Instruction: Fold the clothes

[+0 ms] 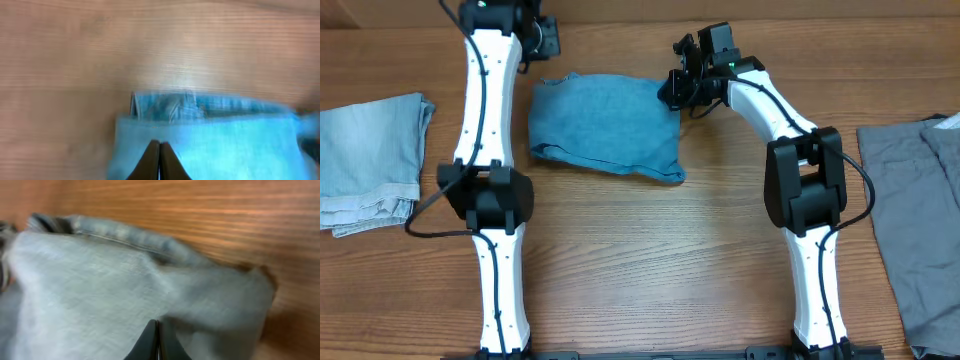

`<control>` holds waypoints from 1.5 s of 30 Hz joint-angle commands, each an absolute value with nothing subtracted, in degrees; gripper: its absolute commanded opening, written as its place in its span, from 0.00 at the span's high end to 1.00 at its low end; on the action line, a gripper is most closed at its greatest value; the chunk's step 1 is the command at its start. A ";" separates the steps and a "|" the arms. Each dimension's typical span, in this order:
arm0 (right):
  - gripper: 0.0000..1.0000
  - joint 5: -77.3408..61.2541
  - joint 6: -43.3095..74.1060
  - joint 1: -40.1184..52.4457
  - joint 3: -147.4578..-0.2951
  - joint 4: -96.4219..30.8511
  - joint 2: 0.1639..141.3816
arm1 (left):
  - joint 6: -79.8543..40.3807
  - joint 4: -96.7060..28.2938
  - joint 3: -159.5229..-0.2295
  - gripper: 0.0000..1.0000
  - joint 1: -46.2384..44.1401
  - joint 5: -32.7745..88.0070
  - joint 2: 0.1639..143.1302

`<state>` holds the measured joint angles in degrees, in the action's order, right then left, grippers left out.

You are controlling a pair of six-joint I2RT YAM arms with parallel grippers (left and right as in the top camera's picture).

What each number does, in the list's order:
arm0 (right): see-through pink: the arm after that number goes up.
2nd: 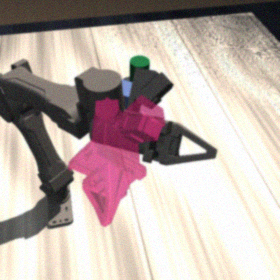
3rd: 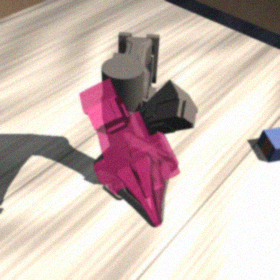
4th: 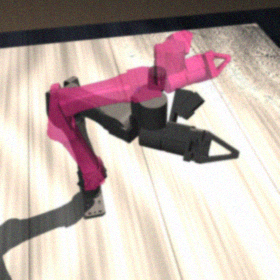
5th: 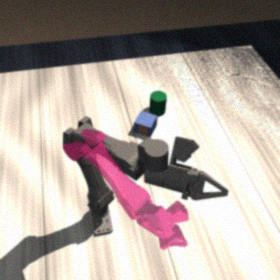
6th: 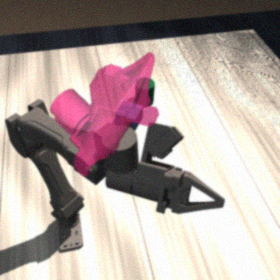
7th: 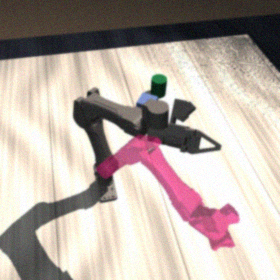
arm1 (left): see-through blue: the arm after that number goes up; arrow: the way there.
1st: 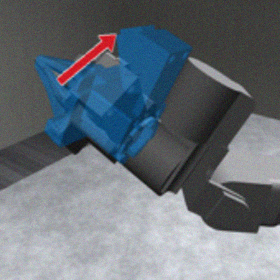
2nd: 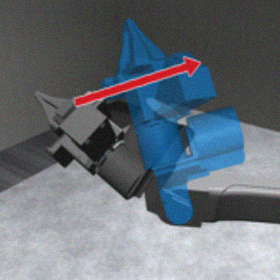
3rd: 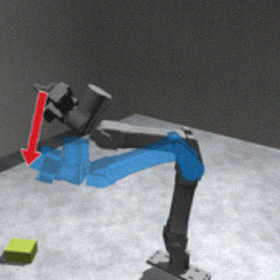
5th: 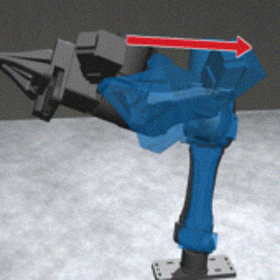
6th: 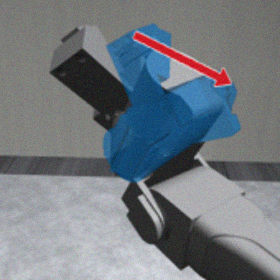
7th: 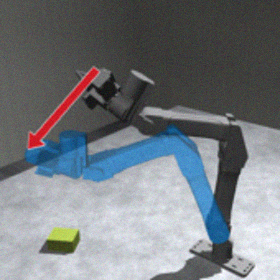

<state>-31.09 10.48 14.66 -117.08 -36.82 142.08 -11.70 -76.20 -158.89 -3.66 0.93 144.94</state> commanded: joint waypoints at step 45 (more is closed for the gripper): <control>0.96 -39.29 2.20 16.71 -118.41 -53.01 133.21 | -7.97 -91.61 -146.91 0.96 5.21 26.70 143.92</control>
<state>-37.95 4.25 17.12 -116.09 -51.86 139.81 -7.33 -90.94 -141.97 5.48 26.50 143.81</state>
